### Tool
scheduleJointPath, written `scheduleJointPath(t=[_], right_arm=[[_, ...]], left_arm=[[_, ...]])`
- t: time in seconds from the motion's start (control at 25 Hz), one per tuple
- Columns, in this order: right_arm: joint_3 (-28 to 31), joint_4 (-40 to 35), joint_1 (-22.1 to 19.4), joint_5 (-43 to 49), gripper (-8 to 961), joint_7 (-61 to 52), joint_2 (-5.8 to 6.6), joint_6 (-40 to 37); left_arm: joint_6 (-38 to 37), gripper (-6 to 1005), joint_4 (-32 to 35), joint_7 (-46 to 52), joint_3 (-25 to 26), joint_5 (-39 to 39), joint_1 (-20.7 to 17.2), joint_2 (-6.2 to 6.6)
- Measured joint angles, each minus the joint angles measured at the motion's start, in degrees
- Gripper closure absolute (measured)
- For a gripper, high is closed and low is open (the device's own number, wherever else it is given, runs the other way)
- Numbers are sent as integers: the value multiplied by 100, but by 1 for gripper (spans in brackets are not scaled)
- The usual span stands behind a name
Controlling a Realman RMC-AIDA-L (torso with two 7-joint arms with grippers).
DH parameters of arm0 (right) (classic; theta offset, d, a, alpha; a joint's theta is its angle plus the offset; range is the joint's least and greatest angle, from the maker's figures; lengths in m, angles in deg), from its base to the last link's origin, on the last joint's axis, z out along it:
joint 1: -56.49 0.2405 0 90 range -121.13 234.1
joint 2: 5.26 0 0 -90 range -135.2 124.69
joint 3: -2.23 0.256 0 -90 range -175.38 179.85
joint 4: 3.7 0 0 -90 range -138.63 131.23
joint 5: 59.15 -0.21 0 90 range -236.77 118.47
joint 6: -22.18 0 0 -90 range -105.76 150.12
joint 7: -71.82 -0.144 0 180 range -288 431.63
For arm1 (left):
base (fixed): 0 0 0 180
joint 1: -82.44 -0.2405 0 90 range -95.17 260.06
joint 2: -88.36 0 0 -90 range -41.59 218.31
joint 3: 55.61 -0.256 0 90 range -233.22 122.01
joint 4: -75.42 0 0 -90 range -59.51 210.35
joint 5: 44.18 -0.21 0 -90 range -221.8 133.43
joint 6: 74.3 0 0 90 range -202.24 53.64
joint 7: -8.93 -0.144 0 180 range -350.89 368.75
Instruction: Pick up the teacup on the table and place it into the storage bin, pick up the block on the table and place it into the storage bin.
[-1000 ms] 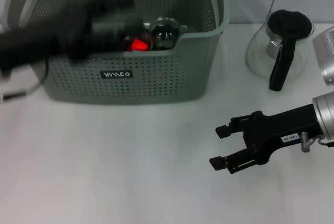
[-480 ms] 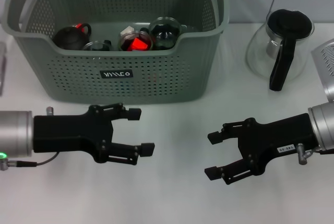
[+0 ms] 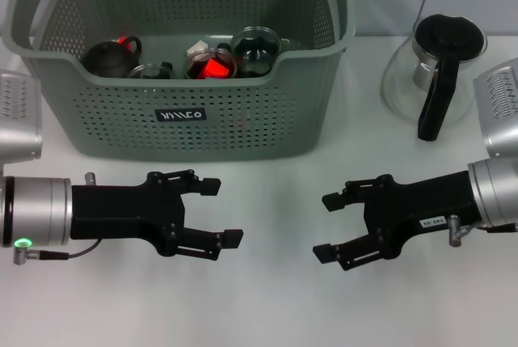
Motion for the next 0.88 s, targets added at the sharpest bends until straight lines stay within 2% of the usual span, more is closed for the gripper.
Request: scheduleJointPath(t=[0.24,0.88], right_arm=[[29,253,9,-229,26,260,-3,280],[64,304,-28,-634,26,393,-3,362]], left_arm=[[113,47,-5,-2,4,-5,-51,-18],[286,47,-276,45,47,36,-34,-26]])
